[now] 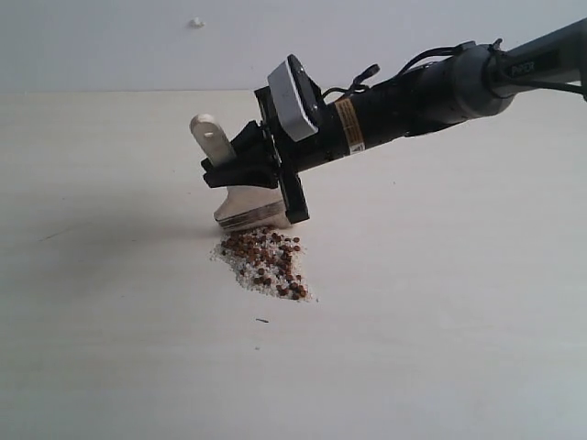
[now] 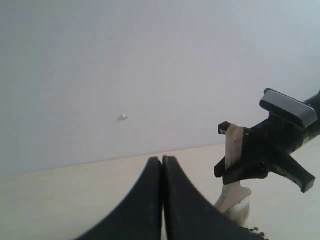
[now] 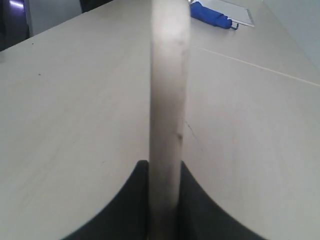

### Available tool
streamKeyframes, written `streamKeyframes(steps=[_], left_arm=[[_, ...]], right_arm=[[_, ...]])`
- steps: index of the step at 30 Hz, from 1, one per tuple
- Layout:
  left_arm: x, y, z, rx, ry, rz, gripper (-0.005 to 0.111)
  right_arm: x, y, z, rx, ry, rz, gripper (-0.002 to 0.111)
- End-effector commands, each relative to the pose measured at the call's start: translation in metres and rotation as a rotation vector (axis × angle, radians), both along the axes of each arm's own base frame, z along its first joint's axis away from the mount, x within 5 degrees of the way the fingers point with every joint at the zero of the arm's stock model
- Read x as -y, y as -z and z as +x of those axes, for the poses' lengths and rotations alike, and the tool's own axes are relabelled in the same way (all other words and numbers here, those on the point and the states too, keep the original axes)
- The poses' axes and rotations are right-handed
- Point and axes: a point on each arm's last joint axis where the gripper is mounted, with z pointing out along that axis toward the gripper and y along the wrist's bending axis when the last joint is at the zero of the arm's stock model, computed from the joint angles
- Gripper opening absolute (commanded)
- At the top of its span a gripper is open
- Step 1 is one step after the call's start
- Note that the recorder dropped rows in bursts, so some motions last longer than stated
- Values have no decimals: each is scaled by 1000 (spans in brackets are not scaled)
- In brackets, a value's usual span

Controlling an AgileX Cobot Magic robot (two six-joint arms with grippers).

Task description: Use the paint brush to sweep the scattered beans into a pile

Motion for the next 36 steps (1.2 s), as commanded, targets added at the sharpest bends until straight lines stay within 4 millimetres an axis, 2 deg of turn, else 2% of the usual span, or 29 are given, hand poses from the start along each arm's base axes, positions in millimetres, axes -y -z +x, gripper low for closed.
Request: streamKeyframes(steps=[1,8,10,13,16,20,27,36], left_arm=[[0,1,0,-1,-1,-8,0],[0,1,0,-1,-1,-8,0],[0,1,0,-1,-1,-8,0],[0,1,0,-1,-1,-8,0],[0,1,0,-1,-1,-8,0],[0,1,0,-1,-1,-8,0],[0,1,0,-1,-1,-8,0],[0,1,0,-1,-1,-8,0]], right_arm=[[0,-33,1,40,18,57,0],[3,-85,-8,90,28,90,0],[8,-92,-17,68,-17,-20,0],[11,-99,-21,-32,19,-31,0],[13,-93,-23,-67,27,-42,0],[17,-76,-31,-324,88,-93,0],[18,-70,-35,-573,159,-136,0],[25,-50,-47,-674,176,-174,0]])
